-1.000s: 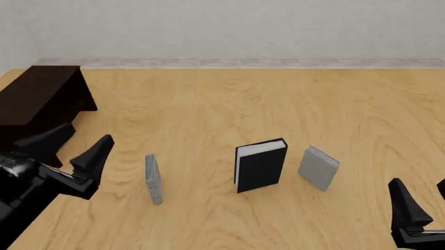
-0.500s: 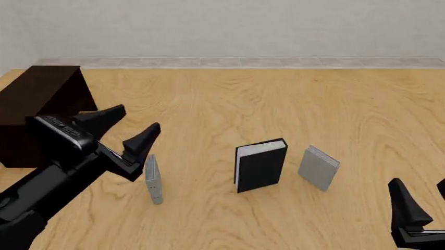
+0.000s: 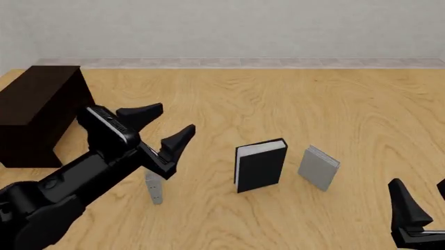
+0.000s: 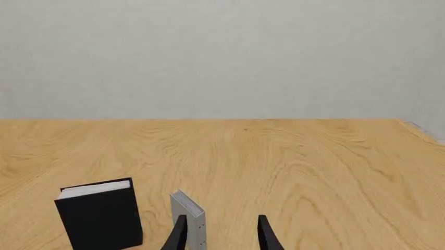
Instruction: Pick up the book in the middle and place it on the cabinet shelf.
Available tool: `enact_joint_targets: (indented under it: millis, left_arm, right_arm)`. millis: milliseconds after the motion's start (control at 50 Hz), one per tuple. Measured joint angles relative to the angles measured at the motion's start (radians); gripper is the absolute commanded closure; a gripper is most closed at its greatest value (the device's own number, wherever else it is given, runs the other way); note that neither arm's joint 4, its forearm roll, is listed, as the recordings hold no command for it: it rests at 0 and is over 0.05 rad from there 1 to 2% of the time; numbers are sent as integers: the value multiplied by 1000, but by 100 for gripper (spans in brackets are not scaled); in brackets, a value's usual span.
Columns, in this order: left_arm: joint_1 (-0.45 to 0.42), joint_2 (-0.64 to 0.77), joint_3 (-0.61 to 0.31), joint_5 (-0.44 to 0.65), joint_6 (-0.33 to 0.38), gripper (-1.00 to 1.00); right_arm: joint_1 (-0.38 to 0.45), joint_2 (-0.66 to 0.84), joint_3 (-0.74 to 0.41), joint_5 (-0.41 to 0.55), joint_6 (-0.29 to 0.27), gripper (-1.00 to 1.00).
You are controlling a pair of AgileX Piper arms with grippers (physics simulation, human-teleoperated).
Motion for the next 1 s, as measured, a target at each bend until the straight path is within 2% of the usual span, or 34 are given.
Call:
enact_joint_targets:
  millis: [440,1000]
  left_arm:
    - [-99,124,-30,-67,-9,-100]
    - [-144,279,-57,-175,-15,-100]
  right_arm:
    - [0,6,0,-6,0,-100]
    - [0,10,0,-10,0,-100]
